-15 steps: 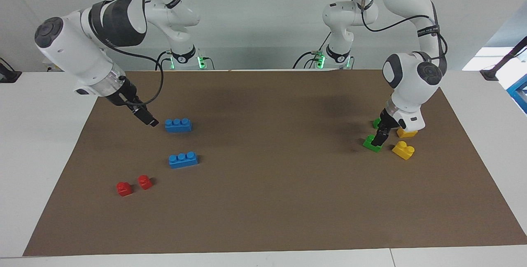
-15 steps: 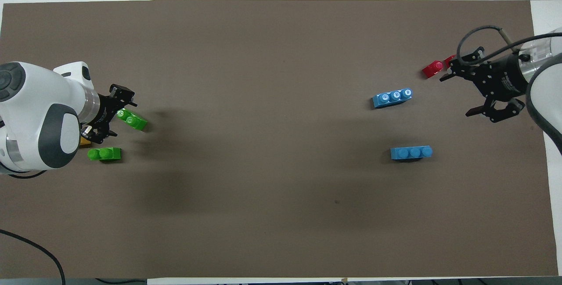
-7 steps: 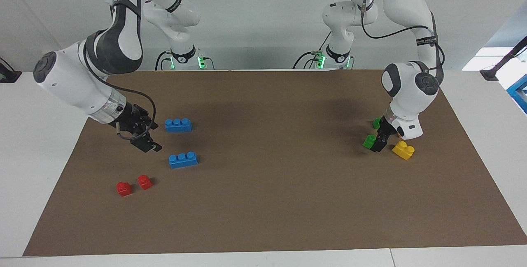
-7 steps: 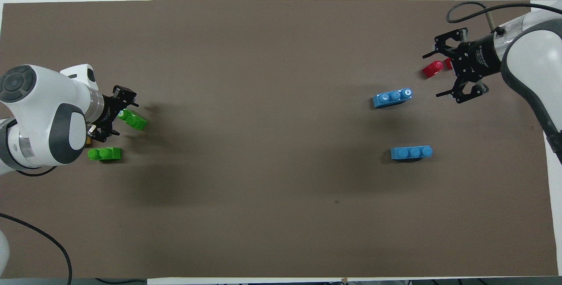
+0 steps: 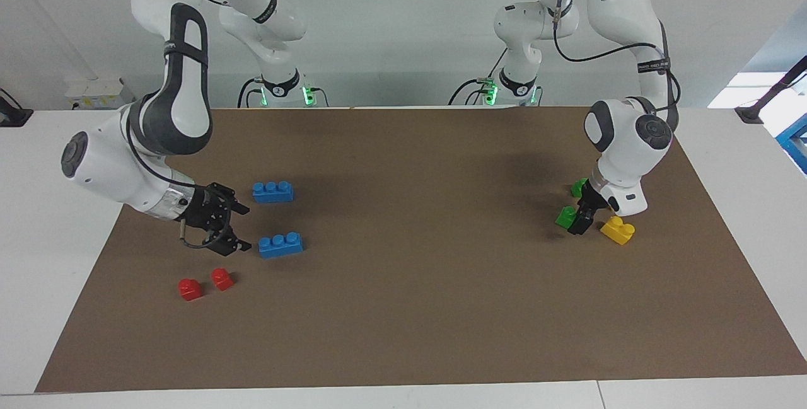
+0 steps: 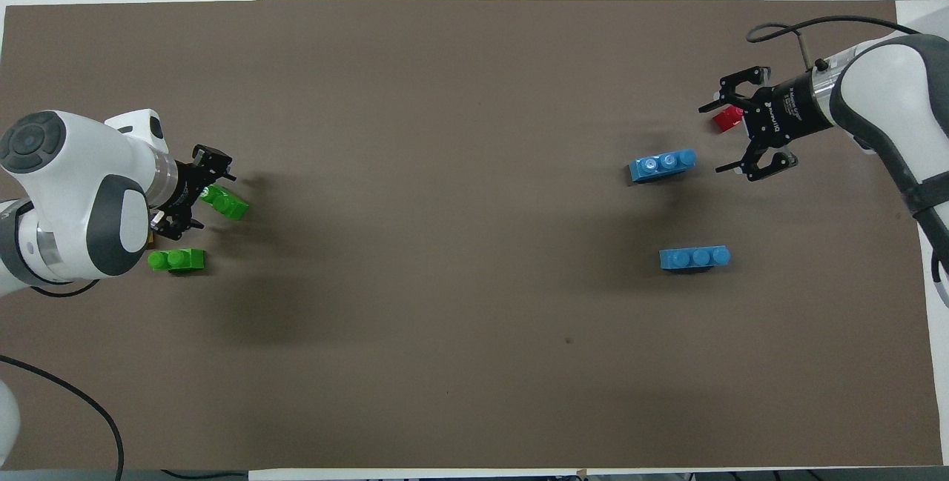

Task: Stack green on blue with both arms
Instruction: 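Grasp the green brick with the left gripper while the right gripper grasps the blue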

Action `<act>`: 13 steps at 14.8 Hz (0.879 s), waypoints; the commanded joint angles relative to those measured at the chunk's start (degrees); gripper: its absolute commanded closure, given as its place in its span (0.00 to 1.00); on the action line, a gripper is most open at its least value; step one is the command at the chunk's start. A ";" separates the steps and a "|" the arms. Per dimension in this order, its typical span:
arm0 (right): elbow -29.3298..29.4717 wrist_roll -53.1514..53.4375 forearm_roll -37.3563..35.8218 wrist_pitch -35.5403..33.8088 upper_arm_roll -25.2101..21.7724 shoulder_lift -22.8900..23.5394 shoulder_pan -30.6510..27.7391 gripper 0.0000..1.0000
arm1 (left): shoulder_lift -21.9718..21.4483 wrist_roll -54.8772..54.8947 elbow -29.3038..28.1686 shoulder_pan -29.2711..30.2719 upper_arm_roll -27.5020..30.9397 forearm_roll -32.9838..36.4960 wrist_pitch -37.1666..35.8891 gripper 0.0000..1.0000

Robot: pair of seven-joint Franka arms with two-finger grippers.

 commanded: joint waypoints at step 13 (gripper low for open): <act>-4.83 -9.43 6.82 8.80 0.45 4.29 0.31 0.00 | 1.71 1.26 -0.43 1.49 -0.12 -1.30 5.48 0.00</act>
